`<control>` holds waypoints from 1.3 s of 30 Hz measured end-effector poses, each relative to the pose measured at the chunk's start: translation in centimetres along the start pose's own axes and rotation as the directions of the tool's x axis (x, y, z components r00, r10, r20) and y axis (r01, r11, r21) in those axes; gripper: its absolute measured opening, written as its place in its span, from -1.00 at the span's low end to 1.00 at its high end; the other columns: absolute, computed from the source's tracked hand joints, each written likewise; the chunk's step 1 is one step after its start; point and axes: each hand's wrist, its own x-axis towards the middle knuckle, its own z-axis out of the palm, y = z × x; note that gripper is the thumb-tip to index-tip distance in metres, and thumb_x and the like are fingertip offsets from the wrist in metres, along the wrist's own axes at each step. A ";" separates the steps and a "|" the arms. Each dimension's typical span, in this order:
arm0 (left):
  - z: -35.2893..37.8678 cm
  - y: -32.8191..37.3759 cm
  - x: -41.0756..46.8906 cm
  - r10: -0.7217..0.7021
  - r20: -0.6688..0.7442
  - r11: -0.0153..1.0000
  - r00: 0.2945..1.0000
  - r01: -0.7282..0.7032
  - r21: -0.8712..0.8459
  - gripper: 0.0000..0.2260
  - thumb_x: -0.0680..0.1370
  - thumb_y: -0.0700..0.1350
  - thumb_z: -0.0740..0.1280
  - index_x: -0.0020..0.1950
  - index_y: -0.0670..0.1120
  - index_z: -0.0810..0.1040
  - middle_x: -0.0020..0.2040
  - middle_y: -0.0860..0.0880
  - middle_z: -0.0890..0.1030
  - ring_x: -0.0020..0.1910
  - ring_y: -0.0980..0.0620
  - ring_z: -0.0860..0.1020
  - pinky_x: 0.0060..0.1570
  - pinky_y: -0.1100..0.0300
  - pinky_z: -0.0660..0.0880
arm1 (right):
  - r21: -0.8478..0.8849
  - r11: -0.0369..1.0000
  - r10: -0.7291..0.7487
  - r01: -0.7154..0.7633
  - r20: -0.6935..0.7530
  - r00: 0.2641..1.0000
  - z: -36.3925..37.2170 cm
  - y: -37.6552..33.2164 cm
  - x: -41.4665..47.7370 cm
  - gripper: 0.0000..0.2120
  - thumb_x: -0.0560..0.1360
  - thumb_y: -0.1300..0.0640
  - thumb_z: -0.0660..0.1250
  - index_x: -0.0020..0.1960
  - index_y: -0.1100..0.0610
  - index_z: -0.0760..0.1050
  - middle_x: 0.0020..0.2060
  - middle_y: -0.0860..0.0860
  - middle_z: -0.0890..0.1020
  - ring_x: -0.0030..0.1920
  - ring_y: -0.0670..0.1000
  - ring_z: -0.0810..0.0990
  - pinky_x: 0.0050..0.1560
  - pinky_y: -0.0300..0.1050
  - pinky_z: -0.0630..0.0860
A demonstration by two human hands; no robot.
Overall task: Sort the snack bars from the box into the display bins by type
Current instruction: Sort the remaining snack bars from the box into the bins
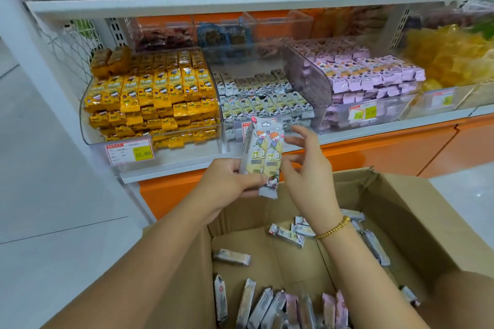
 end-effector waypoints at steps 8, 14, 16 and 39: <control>1.8 1.7 2.1 0.523 -0.207 0.814 0.827 -0.413 0.408 -0.84 0.41 -0.29 0.42 -0.19 -0.06 0.53 -0.37 0.14 0.51 -0.43 0.34 0.45 -0.48 0.46 0.31 | 0.152 0.979 0.137 -0.133 -0.015 0.991 1.2 -2.8 2.6 -0.44 0.35 0.00 0.52 0.23 0.05 0.32 0.00 -0.13 0.50 -0.12 -0.30 0.53 -0.13 -0.38 0.50; 1.6 1.4 4.0 0.522 -0.155 0.671 0.839 -0.291 0.682 -0.52 0.51 0.02 0.36 0.40 0.00 0.35 0.30 0.05 0.48 0.23 0.10 0.46 0.21 0.17 0.46 | -0.004 0.983 0.184 -0.184 -0.025 0.983 1.2 -1.8 10.6 -0.55 0.39 0.01 0.47 0.12 0.14 0.34 -0.12 -0.06 0.56 -0.16 -0.07 0.56 -0.16 -0.20 0.49; 0.8 0.9 3.9 0.578 -0.092 0.477 0.811 -0.243 0.845 -0.50 0.57 -0.03 0.27 0.49 -0.01 0.22 0.41 0.03 0.35 0.36 0.07 0.34 0.25 0.21 0.37 | -0.134 0.970 0.206 -0.201 0.018 0.978 1.7 -0.9 14.9 -0.54 0.41 -0.04 0.43 0.14 0.22 0.40 -0.09 0.07 0.60 -0.09 0.08 0.58 -0.14 -0.07 0.49; -3.6 -1.4 3.1 0.587 -0.053 0.496 0.808 -0.308 0.812 -0.80 0.60 -0.09 0.20 0.20 0.01 0.50 0.13 0.09 0.51 0.09 0.17 0.47 0.04 0.38 0.36 | -0.204 0.979 0.054 -0.017 0.178 0.983 4.7 -0.5 20.2 -0.72 0.54 0.11 0.30 -0.20 0.32 0.53 -0.35 0.08 0.56 -0.30 -0.01 0.57 -0.23 -0.17 0.44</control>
